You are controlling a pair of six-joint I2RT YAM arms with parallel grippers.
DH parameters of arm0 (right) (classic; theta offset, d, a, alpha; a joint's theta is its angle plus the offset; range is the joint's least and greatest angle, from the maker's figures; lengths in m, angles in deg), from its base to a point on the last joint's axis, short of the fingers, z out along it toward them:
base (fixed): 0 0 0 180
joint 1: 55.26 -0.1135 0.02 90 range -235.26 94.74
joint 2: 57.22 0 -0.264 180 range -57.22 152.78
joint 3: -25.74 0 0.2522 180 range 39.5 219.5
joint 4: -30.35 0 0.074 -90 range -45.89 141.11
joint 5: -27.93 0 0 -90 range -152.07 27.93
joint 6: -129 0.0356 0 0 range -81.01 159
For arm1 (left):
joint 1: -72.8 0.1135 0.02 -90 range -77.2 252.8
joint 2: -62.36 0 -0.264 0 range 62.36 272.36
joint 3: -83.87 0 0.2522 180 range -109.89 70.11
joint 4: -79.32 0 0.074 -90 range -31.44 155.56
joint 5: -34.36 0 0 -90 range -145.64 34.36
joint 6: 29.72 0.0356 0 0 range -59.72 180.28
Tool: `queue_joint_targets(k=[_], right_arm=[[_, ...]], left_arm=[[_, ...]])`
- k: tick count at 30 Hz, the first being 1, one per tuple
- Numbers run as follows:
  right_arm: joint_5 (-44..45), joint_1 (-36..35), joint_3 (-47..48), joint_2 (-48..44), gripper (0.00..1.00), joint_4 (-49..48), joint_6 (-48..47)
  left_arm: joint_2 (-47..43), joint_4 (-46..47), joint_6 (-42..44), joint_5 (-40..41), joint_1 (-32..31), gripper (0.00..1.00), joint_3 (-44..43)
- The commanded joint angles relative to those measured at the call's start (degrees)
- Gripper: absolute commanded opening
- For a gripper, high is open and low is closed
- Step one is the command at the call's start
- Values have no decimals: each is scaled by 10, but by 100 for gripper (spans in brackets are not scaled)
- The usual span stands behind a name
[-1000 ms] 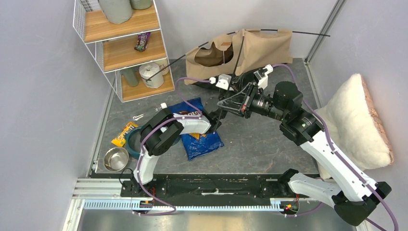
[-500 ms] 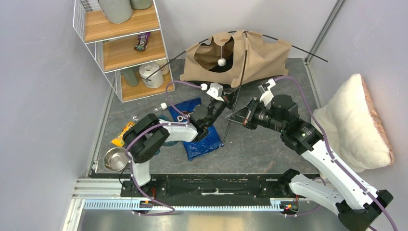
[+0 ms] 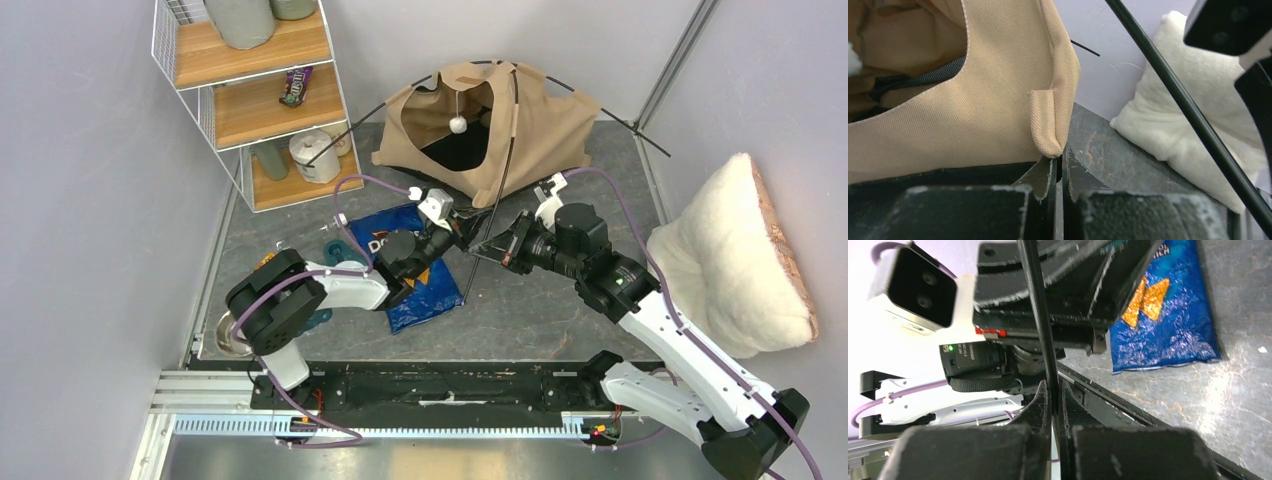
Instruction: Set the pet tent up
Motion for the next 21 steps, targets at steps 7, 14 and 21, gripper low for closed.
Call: queue_joint_targets(k=[7, 14, 21], right_arm=[[141, 15, 5, 10, 0, -172, -14], [213, 16, -12, 10, 0, -256, -36], [229, 14, -21, 37, 0, -306, -38]], left_arm=[[-136, -143, -79, -32, -4, 2, 68], [-189, -226, -104, -21, -5, 2, 105], [-228, -285, -124, -29, -5, 2, 123]])
